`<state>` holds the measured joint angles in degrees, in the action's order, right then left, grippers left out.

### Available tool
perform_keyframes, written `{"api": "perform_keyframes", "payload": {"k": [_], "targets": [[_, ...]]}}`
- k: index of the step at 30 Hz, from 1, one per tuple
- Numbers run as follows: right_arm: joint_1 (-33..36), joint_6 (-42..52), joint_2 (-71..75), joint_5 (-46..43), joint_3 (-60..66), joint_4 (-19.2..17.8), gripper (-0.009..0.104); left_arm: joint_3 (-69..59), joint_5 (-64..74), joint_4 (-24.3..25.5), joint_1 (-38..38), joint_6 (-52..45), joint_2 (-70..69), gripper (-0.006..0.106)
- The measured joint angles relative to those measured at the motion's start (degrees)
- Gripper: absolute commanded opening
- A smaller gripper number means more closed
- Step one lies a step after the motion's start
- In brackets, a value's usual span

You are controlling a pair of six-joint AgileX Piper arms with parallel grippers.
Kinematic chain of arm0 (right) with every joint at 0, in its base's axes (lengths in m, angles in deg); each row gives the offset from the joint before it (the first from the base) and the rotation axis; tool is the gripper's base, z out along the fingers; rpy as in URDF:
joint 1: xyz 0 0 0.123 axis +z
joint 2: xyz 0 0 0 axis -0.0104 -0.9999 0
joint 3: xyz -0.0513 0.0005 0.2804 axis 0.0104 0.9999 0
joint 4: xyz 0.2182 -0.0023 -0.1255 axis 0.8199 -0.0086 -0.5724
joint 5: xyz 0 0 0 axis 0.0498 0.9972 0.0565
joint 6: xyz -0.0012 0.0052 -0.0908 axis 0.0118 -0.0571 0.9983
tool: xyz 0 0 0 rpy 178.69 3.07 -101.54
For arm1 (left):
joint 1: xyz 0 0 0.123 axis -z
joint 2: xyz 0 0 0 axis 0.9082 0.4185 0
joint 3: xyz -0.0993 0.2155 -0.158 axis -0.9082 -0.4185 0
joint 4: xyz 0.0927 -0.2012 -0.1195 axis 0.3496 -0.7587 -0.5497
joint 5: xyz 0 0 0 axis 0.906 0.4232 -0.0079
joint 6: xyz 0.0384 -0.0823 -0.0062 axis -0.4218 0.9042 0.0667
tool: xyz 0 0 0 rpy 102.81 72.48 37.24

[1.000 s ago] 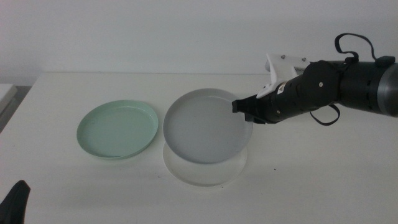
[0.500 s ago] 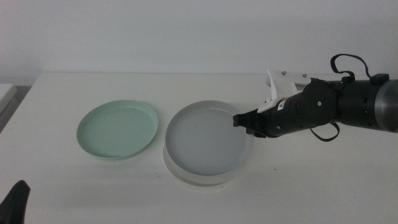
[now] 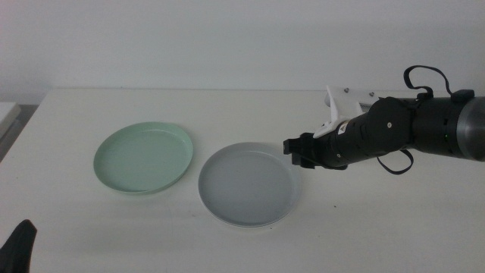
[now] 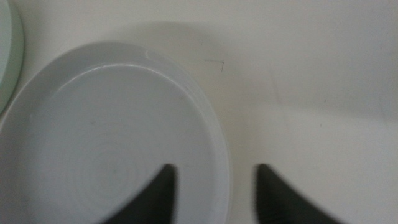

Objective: Stack the three bowls on top of each other.

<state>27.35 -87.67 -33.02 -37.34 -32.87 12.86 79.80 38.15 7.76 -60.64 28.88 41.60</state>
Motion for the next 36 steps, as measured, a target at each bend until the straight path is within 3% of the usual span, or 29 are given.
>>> {"api": "perform_keyframes", "payload": {"k": [4, 5, 9, 15, 22, 26, 36], "targets": [[-0.1, 0.0, 2.0, 4.8, -1.6, -1.4, 0.088, 0.0, 0.0, 0.0, 0.0, 0.0, 0.0, 0.094], [-0.5, 0.0, 2.8, 6.3, -2.3, -2.0, 0.093, 0.0, 0.0, 0.0, 0.0, 0.0, 0.0, 0.094], [-2.8, 4.3, 10.1, 14.7, -6.8, -6.3, 0.092, 0.0, 0.0, 0.0, 0.0, 0.0, 0.0, 0.094], [-5.6, 11.0, 31.1, 20.2, -6.5, -7.5, 0.092, 0.0, 0.0, 0.0, 0.0, 0.0, 0.0, 0.094], [-5.6, 22.6, 56.5, 23.6, 9.6, 3.0, 0.092, 0.0, 0.0, 0.0, 0.0, 0.0, 0.0, 0.094], [-5.6, 24.8, 62.9, 26.3, 12.6, 6.6, 0.092, 0.0, 0.0, 0.0, 0.0, 0.0, 0.0, 0.094], [-5.6, 25.2, 64.4, 28.7, 12.8, 8.1, 0.092, 0.0, 0.0, 0.0, 0.0, 0.0, 0.0, 0.094]]}}
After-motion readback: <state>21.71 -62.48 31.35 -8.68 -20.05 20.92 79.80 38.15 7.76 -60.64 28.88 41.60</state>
